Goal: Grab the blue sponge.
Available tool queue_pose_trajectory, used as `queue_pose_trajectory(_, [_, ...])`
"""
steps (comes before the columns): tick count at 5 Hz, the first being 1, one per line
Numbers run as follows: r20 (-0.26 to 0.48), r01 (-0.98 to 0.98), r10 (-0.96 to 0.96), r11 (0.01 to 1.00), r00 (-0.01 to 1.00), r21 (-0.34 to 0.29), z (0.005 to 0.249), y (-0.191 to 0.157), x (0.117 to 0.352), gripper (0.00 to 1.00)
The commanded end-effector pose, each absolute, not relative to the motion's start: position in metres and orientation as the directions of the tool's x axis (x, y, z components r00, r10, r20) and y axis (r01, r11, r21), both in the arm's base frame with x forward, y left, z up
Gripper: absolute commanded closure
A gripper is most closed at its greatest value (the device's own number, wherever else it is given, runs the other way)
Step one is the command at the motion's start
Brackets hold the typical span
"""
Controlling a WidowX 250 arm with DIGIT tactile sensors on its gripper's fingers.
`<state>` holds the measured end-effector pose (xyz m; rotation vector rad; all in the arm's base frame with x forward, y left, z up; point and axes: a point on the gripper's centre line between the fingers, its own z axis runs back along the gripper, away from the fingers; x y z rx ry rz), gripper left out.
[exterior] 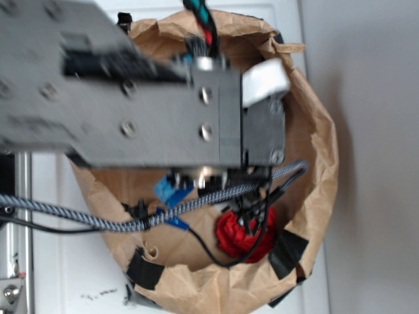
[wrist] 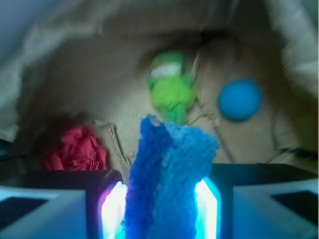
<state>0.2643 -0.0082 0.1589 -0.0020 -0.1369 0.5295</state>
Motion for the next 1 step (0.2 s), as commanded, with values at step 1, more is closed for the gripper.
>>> queue_pose_trajectory(1, [0.38,-0.513,0.477,0.858,0.793,-0.007,0.1908,-0.0151,0.25,1.0])
